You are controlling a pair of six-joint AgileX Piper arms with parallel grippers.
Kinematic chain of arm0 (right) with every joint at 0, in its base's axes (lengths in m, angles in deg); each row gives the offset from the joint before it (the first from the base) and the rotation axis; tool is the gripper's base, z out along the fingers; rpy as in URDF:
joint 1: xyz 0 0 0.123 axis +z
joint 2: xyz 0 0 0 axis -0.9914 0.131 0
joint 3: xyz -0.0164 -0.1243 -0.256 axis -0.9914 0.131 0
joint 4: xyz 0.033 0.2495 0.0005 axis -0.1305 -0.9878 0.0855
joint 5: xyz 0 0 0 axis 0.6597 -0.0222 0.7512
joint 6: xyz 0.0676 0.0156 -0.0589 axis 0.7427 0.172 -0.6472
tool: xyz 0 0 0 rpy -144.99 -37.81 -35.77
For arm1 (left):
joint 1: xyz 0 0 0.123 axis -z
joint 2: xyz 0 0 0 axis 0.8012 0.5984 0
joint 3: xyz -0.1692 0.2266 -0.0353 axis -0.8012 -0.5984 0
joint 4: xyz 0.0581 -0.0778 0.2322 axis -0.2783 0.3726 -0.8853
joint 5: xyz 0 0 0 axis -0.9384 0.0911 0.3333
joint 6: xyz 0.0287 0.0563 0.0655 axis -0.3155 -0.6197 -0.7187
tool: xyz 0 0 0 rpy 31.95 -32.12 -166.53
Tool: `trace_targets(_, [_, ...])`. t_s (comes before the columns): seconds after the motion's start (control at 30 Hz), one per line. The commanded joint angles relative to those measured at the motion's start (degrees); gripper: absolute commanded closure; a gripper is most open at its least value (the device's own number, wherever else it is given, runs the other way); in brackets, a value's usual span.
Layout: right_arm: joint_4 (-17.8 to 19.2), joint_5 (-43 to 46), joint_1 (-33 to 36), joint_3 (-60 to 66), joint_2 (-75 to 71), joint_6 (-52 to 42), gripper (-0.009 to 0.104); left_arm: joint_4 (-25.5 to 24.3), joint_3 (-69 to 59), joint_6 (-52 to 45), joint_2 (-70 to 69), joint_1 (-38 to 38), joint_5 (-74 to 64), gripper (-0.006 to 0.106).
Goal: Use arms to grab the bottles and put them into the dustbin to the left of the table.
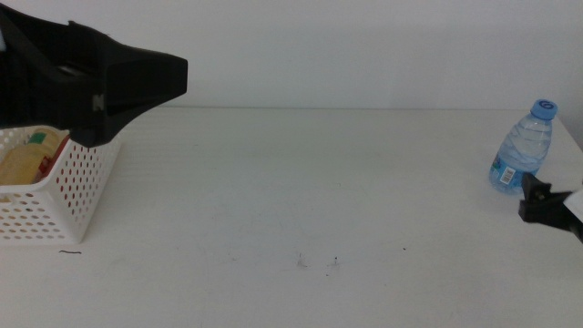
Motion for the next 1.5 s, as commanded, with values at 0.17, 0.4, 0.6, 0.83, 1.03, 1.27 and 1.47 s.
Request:
trace_targets(0.17, [-0.33, 1.72, -0.41, -6.16, 8.10, -1.65, 0.002, 0.50, 0.30, 0.05, -0.16, 0.08, 0.76, 0.007])
trace_targets(0.4, [-0.33, 2.66, -0.41, -10.95, 13.77, -1.65, 0.002, 0.50, 0.30, 0.05, -0.16, 0.08, 0.76, 0.007])
trace_targets(0.6, [-2.82, 7.35, -0.41, -12.78, 17.40, -1.65, 0.002, 0.50, 0.30, 0.05, -0.16, 0.08, 0.76, 0.007])
trace_targets(0.83, [-4.21, 13.20, -0.41, -12.78, 21.73, -1.65, 0.002, 0.50, 0.30, 0.05, -0.16, 0.08, 0.76, 0.007])
trace_targets(1.03, [-3.70, 18.18, -0.41, -13.02, 24.80, -0.69, 0.002, 0.50, 0.30, 0.05, -0.16, 0.08, 0.76, 0.007])
trace_targets(1.27, [-2.46, 18.47, -0.41, -15.48, 26.61, -0.59, 0.002, 0.50, 0.30, 0.05, -0.16, 0.08, 0.76, 0.007])
trace_targets(1.47, [-2.84, 18.24, -0.41, -18.97, 27.93, -0.59, 0.002, 0.50, 0.30, 0.05, -0.16, 0.08, 0.76, 0.007])
